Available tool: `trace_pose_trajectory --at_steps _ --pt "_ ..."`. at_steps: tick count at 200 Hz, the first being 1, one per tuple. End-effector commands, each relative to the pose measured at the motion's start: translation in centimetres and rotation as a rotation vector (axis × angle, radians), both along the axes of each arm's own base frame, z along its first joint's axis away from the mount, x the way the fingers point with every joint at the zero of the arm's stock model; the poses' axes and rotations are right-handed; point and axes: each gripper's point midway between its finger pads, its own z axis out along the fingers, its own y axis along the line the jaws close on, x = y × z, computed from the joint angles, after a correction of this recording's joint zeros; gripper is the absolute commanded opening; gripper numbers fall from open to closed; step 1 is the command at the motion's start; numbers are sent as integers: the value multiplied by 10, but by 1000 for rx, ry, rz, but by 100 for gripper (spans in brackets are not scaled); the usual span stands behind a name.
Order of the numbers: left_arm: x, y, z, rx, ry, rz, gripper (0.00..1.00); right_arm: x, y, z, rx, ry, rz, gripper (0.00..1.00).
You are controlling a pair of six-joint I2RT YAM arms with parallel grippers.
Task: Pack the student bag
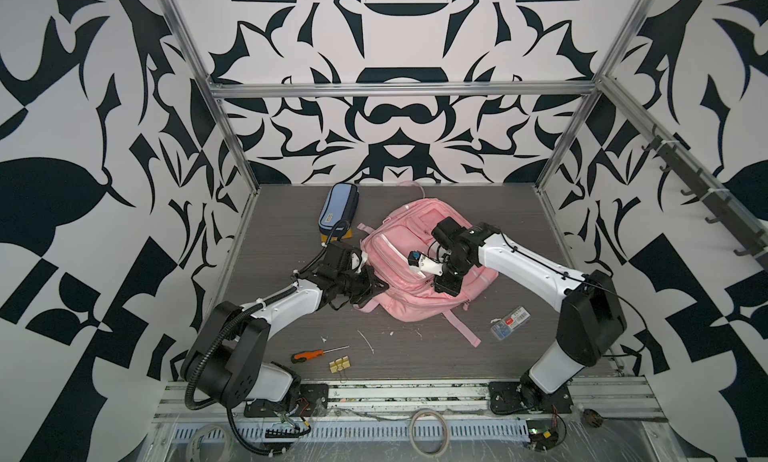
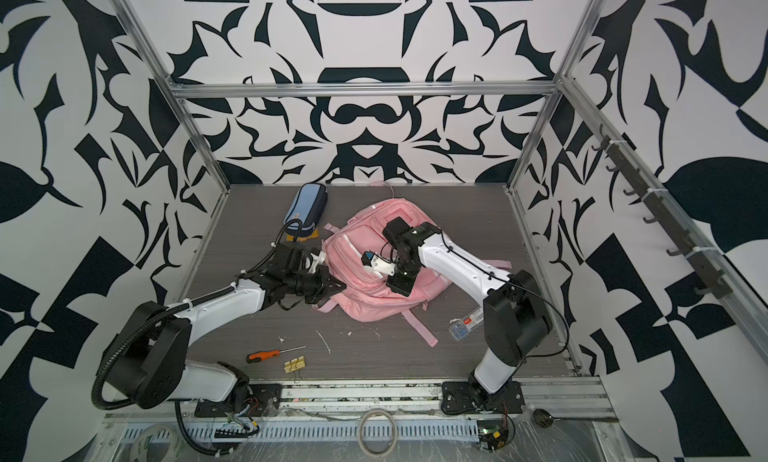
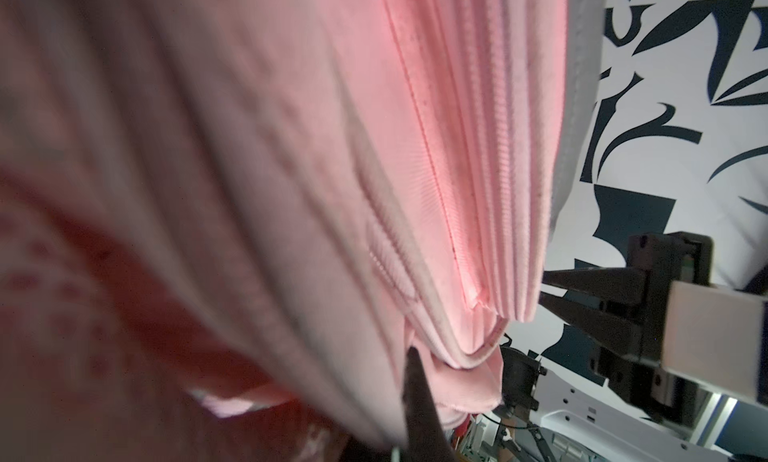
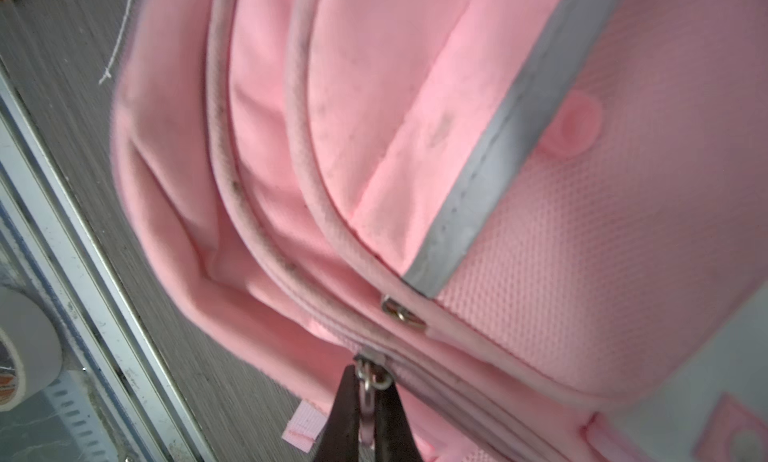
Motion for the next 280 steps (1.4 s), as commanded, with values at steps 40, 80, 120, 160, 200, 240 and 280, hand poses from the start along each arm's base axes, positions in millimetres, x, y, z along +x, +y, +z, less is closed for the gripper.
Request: trace_pose_trajectory --at_steps 40,80,120,160,200,240,280 --pt "-5 -42 23 -65 -104 -145 3 57 12 54 226 -179 -198 0" --pt "-46 -9 1 127 -126 -222 62 74 -44 36 139 -187 -412 0" --pt "-25 22 35 144 -233 -149 80 56 -65 19 60 -156 -427 0" --pt "30 33 32 168 -168 -142 82 52 -91 15 62 -109 -518 0" --pt "98 21 31 196 -139 -119 84 57 -103 17 65 -89 -578 0" --pt "151 4 18 228 -175 -163 84 63 -103 14 82 -55 -633 0" --pt "151 -14 -13 149 -79 -215 83 66 -105 16 101 -56 -668 0"
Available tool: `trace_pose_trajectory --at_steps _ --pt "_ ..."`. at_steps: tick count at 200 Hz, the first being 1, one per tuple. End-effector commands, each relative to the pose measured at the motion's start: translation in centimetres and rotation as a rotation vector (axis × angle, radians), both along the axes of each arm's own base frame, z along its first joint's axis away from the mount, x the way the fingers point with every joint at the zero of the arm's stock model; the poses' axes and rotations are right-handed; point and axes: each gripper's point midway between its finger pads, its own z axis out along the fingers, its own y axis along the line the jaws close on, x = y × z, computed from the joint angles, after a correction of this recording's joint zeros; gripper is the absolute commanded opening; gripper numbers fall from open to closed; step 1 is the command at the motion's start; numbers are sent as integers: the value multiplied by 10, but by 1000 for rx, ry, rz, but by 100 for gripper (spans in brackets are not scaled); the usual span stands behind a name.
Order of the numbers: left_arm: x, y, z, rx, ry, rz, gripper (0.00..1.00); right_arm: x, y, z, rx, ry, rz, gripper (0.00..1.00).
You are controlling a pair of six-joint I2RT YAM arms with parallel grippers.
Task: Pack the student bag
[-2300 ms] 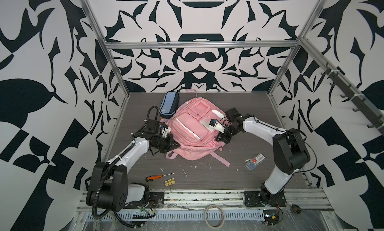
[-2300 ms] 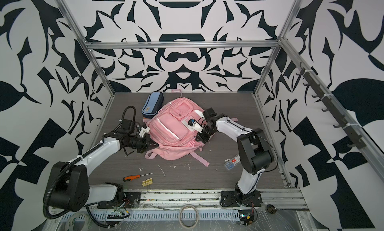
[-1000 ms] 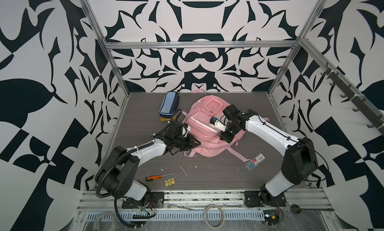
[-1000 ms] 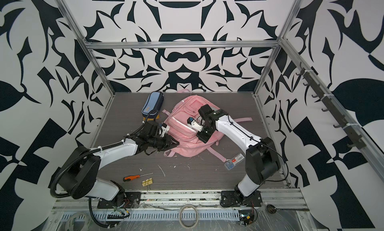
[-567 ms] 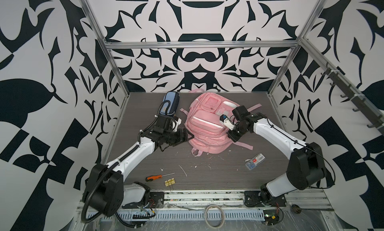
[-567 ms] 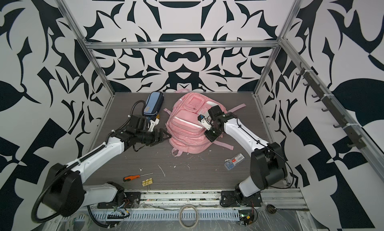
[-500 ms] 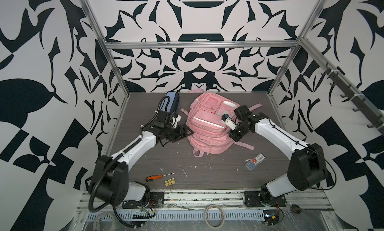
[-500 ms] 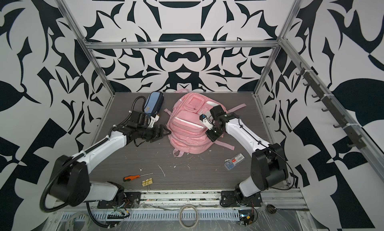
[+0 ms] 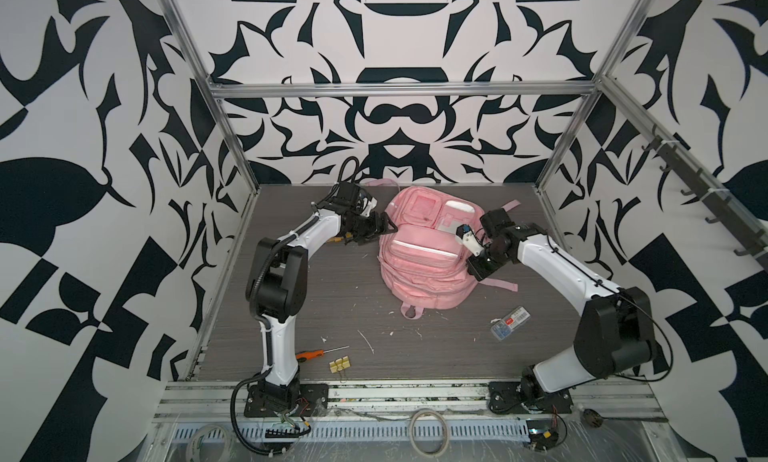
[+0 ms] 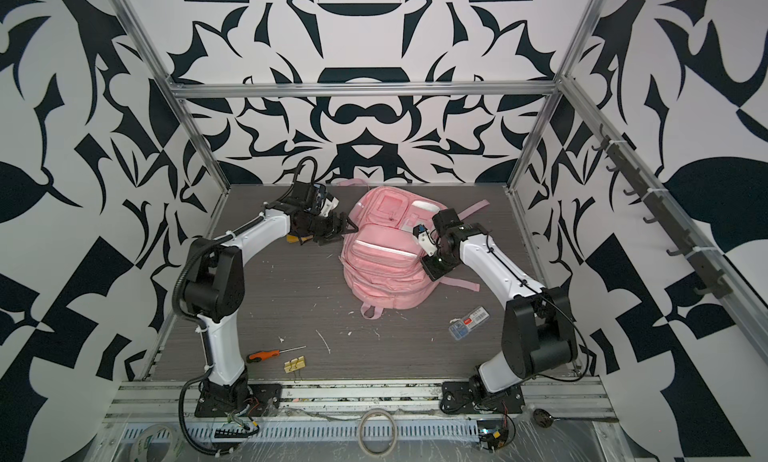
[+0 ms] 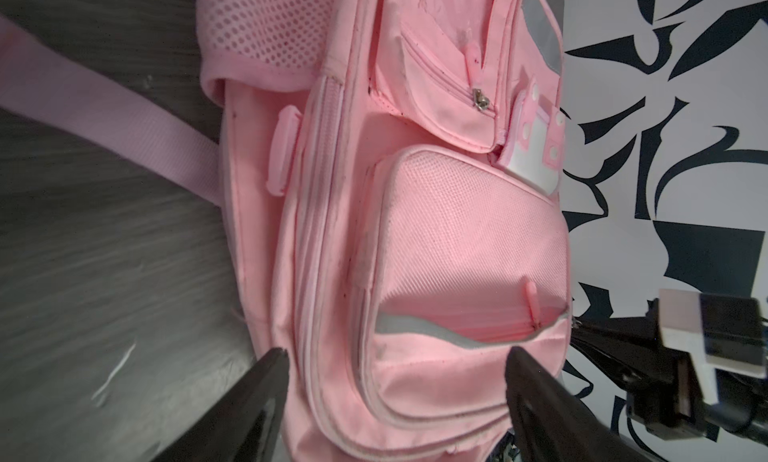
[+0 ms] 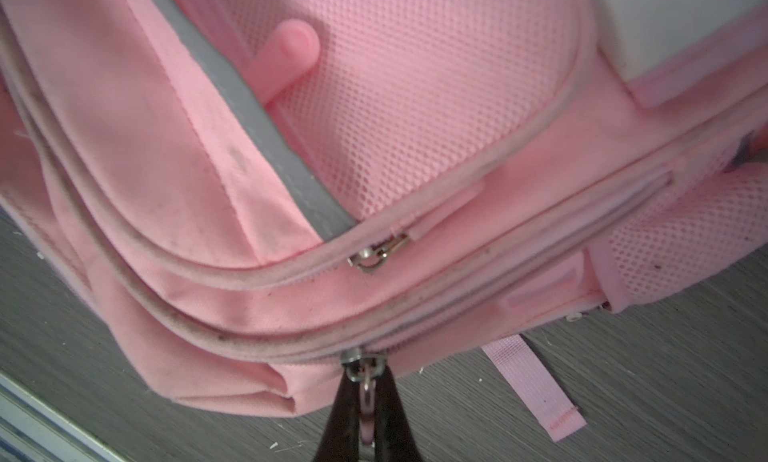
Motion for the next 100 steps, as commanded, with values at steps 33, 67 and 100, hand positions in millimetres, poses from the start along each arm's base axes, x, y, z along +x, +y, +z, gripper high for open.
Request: trace_pose_trajectory --at_steps 33,67,100 --pt "-50 -12 -43 -28 200 -55 74 7 5 16 48 -38 -18 0" --pt "-81 -28 -36 -107 227 -54 36 6 6 16 51 -42 11 0" --pt "-104 -43 -21 -165 226 -50 5 3 8 17 56 -48 49 0"
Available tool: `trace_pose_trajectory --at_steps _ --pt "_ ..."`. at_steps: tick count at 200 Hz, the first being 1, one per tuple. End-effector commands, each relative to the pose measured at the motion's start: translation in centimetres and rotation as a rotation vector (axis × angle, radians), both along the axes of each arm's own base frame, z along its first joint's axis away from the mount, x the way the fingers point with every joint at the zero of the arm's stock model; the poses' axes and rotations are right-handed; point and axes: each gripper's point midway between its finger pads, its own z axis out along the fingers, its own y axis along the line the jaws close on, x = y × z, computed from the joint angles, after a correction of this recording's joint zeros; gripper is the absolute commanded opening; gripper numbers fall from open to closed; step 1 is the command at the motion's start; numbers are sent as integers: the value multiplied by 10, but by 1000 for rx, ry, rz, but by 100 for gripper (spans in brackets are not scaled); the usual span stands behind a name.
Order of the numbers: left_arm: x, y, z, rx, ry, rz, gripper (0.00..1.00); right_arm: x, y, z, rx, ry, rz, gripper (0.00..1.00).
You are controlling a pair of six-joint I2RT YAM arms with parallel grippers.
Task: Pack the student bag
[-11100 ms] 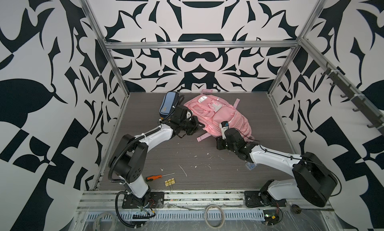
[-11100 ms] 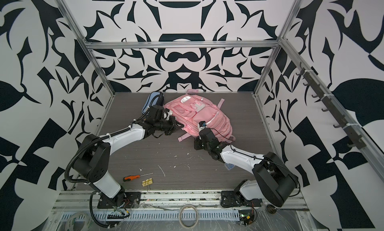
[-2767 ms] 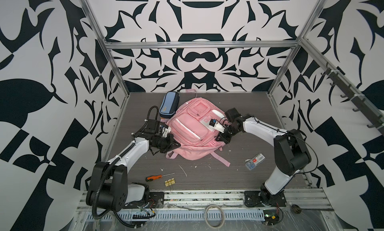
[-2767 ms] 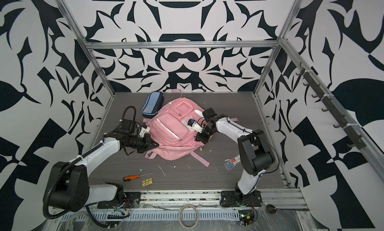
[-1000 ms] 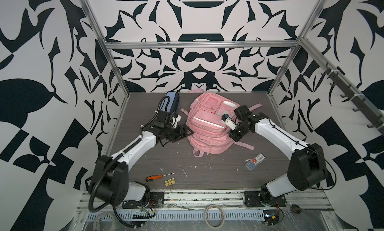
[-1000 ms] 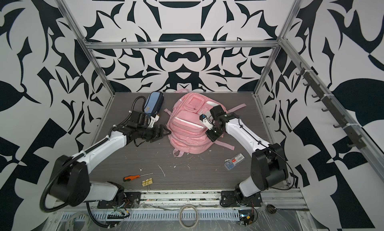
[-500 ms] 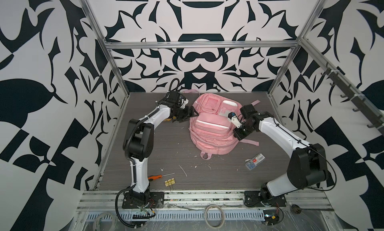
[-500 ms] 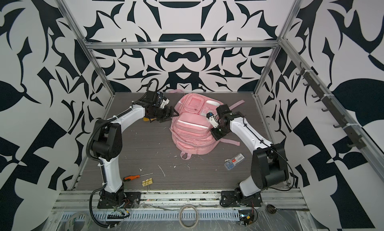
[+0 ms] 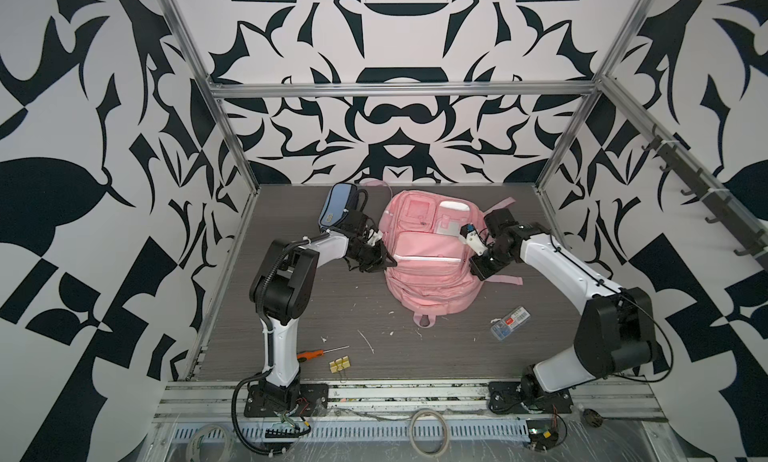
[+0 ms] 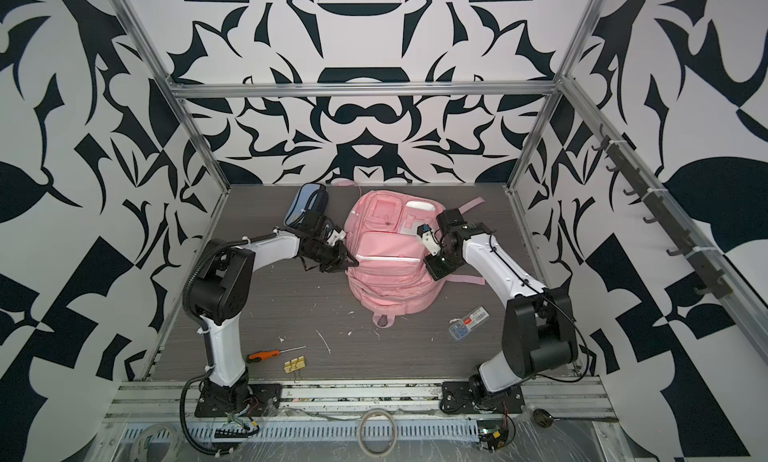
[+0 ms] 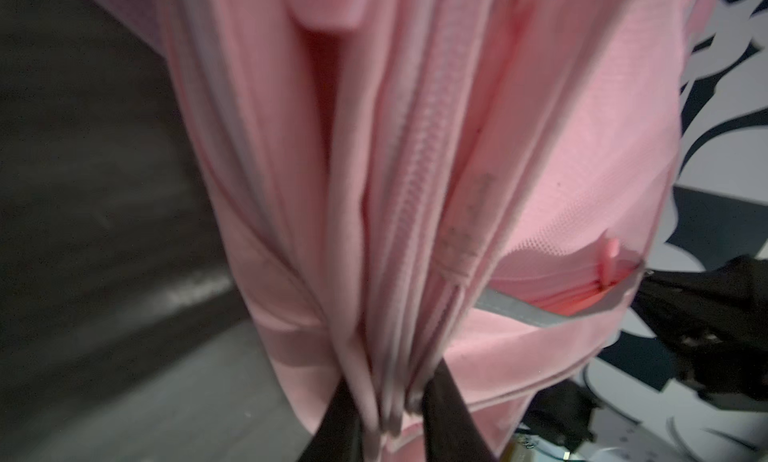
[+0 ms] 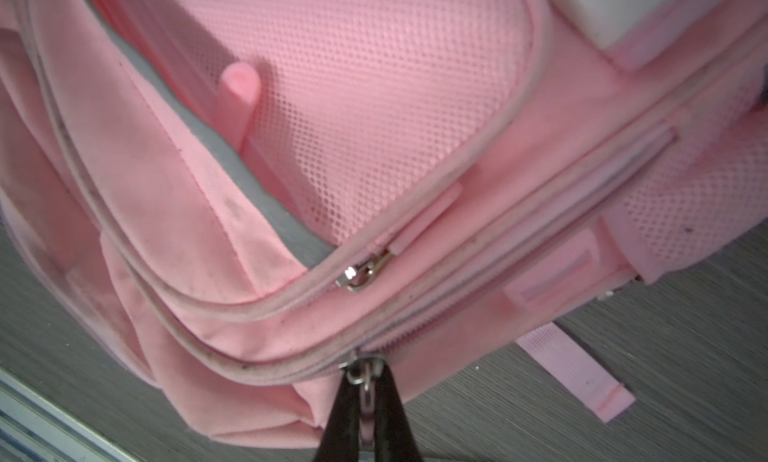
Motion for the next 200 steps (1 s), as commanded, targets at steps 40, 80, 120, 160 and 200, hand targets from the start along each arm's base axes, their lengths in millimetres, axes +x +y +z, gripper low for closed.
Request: trace_pose_trajectory --at_steps 40,80,120,160,200 --pt "-11 -33 58 -278 -25 97 0 -9 26 27 133 -94 134 0" --pt "19 -33 84 -421 -10 218 0 -33 28 27 134 -137 225 0" --pt "30 -24 127 -523 -54 273 0 -56 33 13 22 -124 362 0" --pt "31 -13 151 -541 -104 318 0 -75 44 8 -31 -96 508 0" --pt "33 -6 160 -566 -131 364 0 -99 68 19 -11 -39 682 0"
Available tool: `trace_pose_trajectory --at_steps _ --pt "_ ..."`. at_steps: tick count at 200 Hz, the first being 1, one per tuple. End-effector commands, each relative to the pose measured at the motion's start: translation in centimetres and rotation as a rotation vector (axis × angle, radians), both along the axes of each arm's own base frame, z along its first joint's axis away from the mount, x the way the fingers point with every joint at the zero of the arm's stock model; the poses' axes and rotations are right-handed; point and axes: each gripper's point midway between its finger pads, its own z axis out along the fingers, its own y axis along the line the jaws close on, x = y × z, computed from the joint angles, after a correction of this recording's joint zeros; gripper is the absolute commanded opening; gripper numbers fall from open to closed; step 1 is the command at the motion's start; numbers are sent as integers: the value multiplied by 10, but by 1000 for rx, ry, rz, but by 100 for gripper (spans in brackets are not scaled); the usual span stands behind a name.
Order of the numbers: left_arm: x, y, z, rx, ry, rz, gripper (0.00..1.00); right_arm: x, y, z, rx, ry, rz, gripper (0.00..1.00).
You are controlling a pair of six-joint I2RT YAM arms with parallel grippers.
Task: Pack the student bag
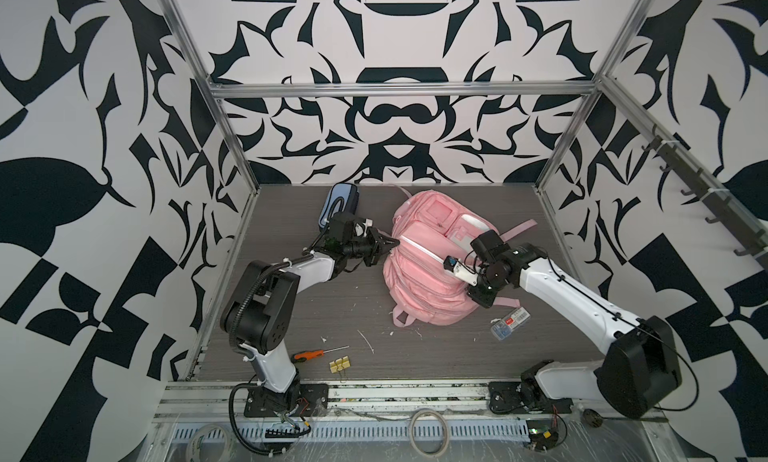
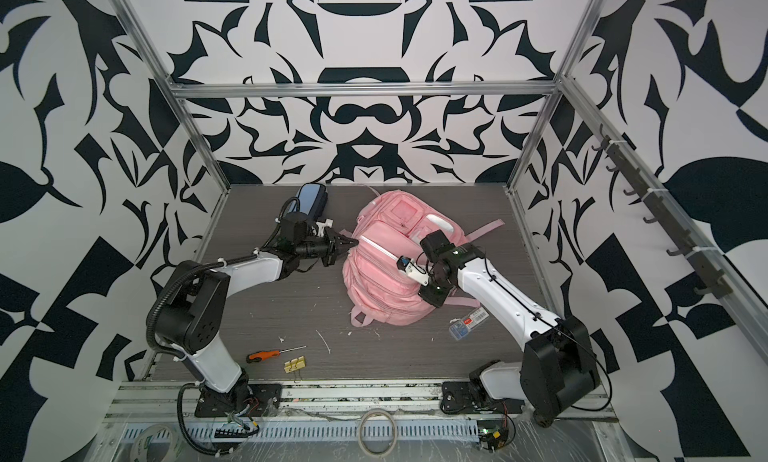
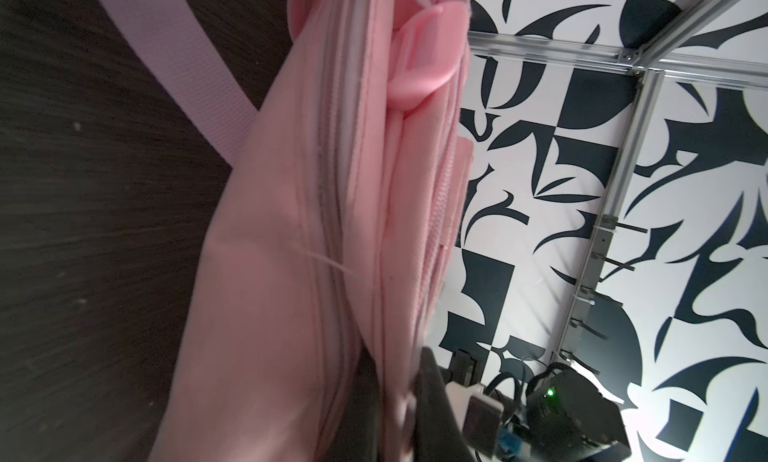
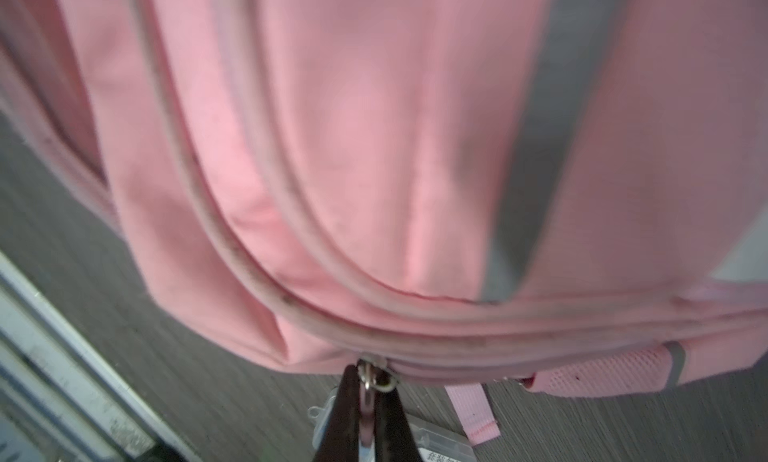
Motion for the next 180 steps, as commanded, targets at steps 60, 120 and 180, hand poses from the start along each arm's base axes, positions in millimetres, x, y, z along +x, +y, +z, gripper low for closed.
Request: trace_pose_trajectory --at_steps 60,120,180 --pt "15 1 57 -138 -184 96 0 -25 98 42 285 76 213 0" --pt "5 -2 47 -142 -177 100 0 44 144 90 564 -145 -171 0" --pt "-12 -26 45 -182 -182 44 0 83 145 85 530 -189 -502 0"
